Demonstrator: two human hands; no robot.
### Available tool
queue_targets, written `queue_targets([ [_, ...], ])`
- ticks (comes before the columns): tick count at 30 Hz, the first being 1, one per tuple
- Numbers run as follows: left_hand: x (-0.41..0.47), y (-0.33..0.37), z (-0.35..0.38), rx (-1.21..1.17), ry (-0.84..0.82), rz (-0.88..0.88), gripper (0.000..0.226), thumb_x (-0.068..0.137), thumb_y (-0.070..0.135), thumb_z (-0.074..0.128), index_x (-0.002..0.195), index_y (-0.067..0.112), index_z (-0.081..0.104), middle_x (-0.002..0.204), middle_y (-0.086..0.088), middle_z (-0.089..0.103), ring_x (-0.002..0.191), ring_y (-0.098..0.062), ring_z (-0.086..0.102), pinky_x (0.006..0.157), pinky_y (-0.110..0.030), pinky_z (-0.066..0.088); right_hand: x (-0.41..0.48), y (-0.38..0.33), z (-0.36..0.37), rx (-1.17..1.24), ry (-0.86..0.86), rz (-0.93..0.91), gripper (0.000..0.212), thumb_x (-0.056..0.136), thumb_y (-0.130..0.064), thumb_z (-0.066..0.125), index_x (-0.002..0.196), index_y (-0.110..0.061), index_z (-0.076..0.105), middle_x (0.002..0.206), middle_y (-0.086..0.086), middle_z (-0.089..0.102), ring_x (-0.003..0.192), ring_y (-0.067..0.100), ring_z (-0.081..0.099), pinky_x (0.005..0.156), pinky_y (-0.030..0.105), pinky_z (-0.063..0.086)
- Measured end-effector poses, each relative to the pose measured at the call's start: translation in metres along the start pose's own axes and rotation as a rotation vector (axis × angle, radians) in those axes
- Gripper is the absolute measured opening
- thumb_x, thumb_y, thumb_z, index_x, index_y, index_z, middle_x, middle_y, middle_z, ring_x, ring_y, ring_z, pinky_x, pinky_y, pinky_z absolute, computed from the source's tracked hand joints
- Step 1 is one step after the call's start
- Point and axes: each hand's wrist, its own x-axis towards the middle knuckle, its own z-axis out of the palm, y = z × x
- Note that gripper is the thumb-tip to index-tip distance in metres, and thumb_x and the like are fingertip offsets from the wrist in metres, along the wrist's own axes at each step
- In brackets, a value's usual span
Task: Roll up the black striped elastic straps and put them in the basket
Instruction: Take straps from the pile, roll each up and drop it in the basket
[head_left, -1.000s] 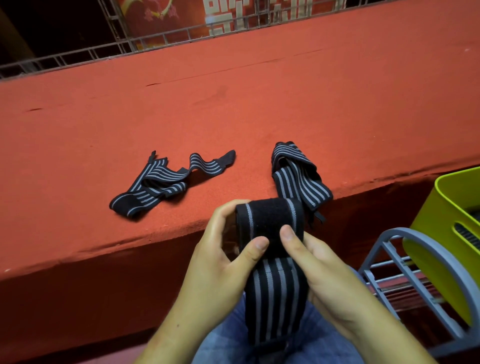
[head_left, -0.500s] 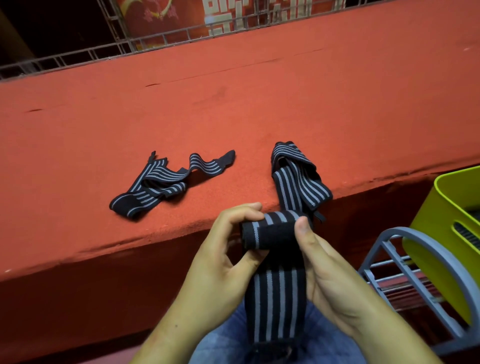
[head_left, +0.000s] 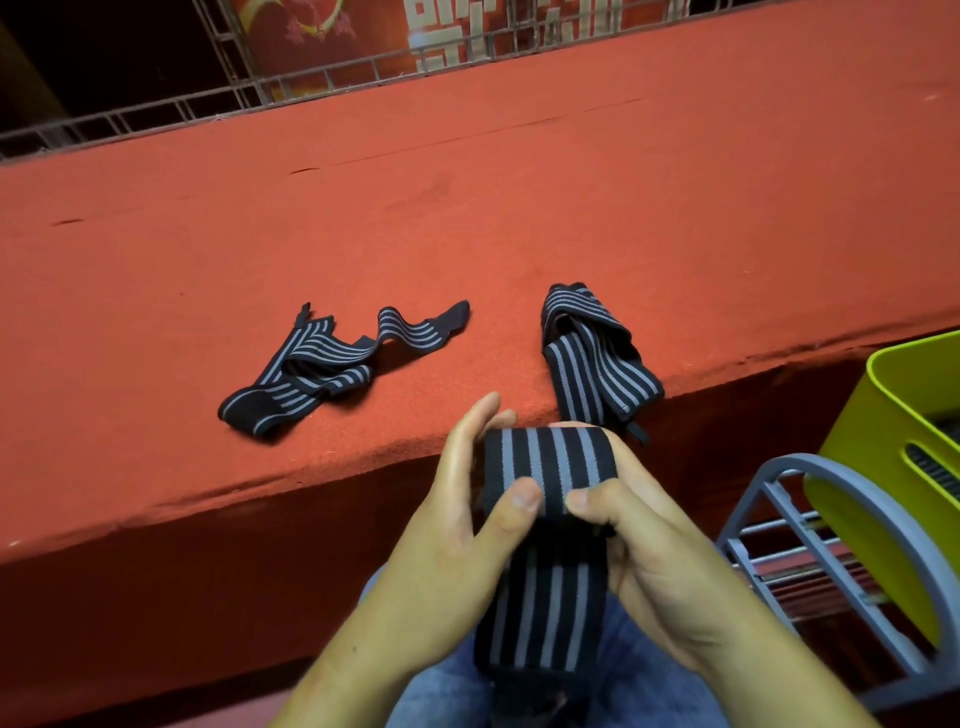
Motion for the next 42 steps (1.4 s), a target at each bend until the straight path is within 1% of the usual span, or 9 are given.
queue_targets([
  [5,-0.001,-0.004,0.007,-0.076,-0.002,-0.038,0.082,0.084,0.073,0.05,0.155,0.059,0.012,0.152,0.037,0.04,0.138,0.014,0.041,0.109,-0.019,0.037,-0.001,0.001,0.002,-0.056,-0.028,0.0,0.054,0.069,-0.04,0.071,0.123,-0.036,0.064,0.121,0.014,0.074,0.113,0.026,0.072,0.1,0.05,0.056],
  [8,-0.003,-0.004,0.012,-0.085,0.0,-0.034,0.078,0.086,0.071,0.05,0.153,0.062,0.011,0.154,0.034,0.039,0.14,0.013,0.039,0.109,-0.015,0.036,0.0,0.002,0.005,-0.119,0.033,-0.028,0.054,0.075,-0.065,0.071,0.123,-0.04,0.065,0.121,0.002,0.076,0.116,0.018,0.073,0.102,0.044,0.056],
  [10,-0.003,-0.005,0.014,-0.088,0.001,-0.035,0.078,0.088,0.069,0.05,0.154,0.059,0.011,0.154,0.032,0.038,0.141,0.011,0.039,0.11,-0.012,0.037,0.001,0.002,0.008,-0.159,0.083,-0.048,0.054,0.078,-0.072,0.073,0.12,-0.039,0.067,0.118,0.0,0.077,0.113,0.016,0.074,0.101,0.043,0.055],
  [15,-0.002,-0.001,0.013,-0.096,0.002,-0.075,0.074,0.097,0.065,0.052,0.155,0.059,0.008,0.153,0.037,0.037,0.139,0.016,0.037,0.103,-0.002,0.034,0.0,0.001,0.009,-0.233,0.146,-0.109,0.037,0.087,-0.057,0.07,0.113,-0.032,0.068,0.109,0.002,0.078,0.103,0.017,0.076,0.097,0.044,0.059],
  [19,-0.001,0.004,0.01,-0.064,0.006,-0.102,0.082,0.09,0.055,0.06,0.156,0.054,0.012,0.127,0.056,0.047,0.123,0.026,0.046,0.093,0.003,0.036,-0.001,-0.003,0.007,-0.32,0.15,-0.155,0.033,0.087,-0.05,0.066,0.113,-0.03,0.067,0.105,-0.003,0.078,0.1,0.011,0.075,0.092,0.035,0.058],
  [23,0.0,0.006,0.008,-0.091,0.0,-0.103,0.076,0.083,0.051,0.066,0.151,0.04,0.035,0.124,0.039,0.062,0.118,0.014,0.059,0.091,-0.003,0.044,-0.001,-0.004,0.004,-0.364,0.138,-0.182,0.03,0.089,-0.047,0.065,0.113,-0.029,0.066,0.104,-0.004,0.077,0.097,0.008,0.074,0.084,0.024,0.057],
  [27,0.001,0.004,0.009,-0.111,-0.013,-0.111,0.047,0.089,0.038,0.069,0.133,0.031,0.055,0.121,0.015,0.072,0.115,-0.002,0.067,0.093,-0.017,0.051,0.0,-0.001,0.002,-0.323,0.134,-0.152,0.031,0.086,-0.051,0.067,0.109,-0.031,0.067,0.103,0.0,0.077,0.099,0.015,0.075,0.093,0.038,0.059],
  [32,0.0,0.004,0.009,-0.157,-0.014,-0.102,0.043,0.09,0.03,0.07,0.13,0.026,0.057,0.122,0.01,0.072,0.115,-0.008,0.069,0.093,-0.021,0.053,0.002,0.0,0.001,-0.24,0.155,-0.108,0.035,0.081,-0.055,0.07,0.108,-0.033,0.071,0.107,0.001,0.079,0.104,0.018,0.076,0.101,0.051,0.057],
  [42,0.004,0.0,0.007,-0.128,0.086,-0.058,0.045,0.091,0.017,0.075,0.13,0.03,0.055,0.118,0.008,0.072,0.112,-0.011,0.07,0.089,-0.025,0.056,0.004,0.001,-0.002,-0.095,0.102,0.048,0.048,0.089,-0.055,0.063,0.122,-0.022,0.074,0.118,0.005,0.079,0.114,0.022,0.074,0.109,0.051,0.052],
])
